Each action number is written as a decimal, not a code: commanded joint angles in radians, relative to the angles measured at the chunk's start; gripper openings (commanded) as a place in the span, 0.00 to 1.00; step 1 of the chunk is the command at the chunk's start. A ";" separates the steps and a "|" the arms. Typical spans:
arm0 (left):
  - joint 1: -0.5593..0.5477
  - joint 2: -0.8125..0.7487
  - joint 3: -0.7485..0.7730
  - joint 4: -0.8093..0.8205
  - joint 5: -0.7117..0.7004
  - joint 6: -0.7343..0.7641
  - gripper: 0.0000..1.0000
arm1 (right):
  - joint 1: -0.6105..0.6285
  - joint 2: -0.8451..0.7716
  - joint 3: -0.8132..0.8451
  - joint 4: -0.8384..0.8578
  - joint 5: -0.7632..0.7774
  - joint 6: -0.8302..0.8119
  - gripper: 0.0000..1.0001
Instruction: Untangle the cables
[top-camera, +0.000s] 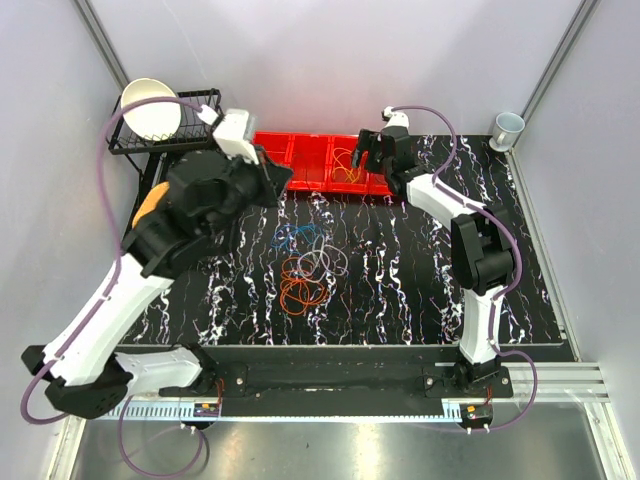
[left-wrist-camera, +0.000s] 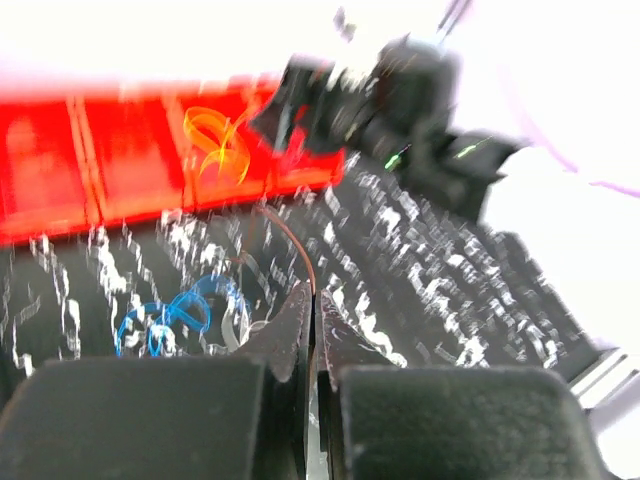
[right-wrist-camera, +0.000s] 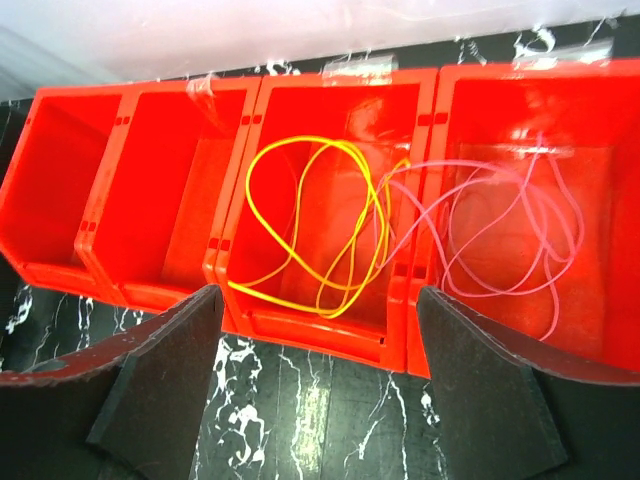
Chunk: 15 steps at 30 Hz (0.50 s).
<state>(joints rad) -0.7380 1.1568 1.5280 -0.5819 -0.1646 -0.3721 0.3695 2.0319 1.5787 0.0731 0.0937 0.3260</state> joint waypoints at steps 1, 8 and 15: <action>-0.001 -0.014 0.128 0.080 0.037 0.079 0.00 | -0.006 -0.048 -0.026 0.082 -0.054 0.025 0.84; -0.003 0.012 0.279 0.125 0.122 0.150 0.00 | -0.012 -0.085 -0.081 0.142 -0.094 0.031 0.84; -0.003 0.007 0.325 0.132 0.093 0.185 0.02 | -0.052 -0.173 -0.155 0.272 -0.412 0.045 0.88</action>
<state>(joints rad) -0.7380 1.1652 1.8191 -0.5026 -0.0856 -0.2329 0.3466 1.9701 1.4418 0.2062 -0.0994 0.3595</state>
